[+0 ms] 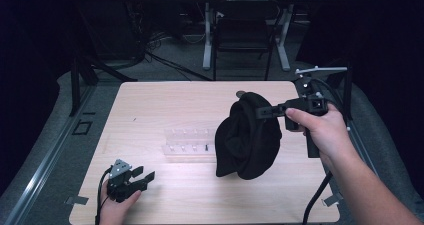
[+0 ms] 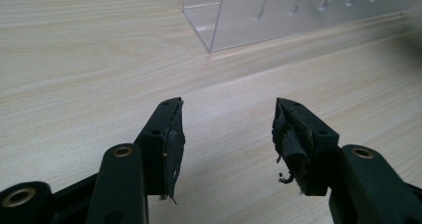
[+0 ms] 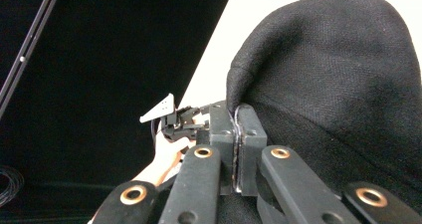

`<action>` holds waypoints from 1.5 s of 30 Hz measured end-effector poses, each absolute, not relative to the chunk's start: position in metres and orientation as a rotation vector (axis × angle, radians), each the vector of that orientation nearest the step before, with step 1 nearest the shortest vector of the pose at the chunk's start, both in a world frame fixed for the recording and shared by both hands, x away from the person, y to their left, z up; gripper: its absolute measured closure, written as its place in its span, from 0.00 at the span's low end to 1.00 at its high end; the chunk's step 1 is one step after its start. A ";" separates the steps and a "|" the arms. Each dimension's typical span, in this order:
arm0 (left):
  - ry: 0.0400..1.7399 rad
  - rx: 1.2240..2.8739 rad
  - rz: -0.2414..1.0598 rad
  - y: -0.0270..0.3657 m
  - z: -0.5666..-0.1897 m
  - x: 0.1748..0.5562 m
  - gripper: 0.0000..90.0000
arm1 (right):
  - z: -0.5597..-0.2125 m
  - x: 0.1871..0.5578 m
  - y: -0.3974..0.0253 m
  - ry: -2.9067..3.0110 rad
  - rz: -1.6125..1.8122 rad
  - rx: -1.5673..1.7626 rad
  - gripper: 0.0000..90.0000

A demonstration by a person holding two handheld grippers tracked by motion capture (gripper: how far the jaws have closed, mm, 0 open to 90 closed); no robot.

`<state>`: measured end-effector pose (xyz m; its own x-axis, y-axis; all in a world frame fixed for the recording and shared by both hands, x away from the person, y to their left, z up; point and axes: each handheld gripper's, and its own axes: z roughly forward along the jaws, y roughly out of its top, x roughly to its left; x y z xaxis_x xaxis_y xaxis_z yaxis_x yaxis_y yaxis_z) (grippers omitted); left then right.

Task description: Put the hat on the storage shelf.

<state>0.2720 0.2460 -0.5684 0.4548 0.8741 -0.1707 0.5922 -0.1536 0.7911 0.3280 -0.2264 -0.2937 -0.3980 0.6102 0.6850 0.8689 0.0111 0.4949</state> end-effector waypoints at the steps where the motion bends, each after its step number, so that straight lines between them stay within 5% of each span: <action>1: 1.238 1.858 0.417 0.246 -0.568 0.272 0.51 | -0.293 0.329 -0.226 -2.013 -1.330 -1.537 0.98; 45: 1.186 1.880 0.406 0.236 -0.567 0.271 0.52 | -0.292 0.380 -0.190 -2.019 -1.364 -1.590 0.98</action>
<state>0.2710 0.2356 -0.5667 0.4964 0.8532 -0.1604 0.5757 -0.1852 0.7964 0.3797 -0.1898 -0.2923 -0.3840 0.6405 0.6651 0.8560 -0.0231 0.5165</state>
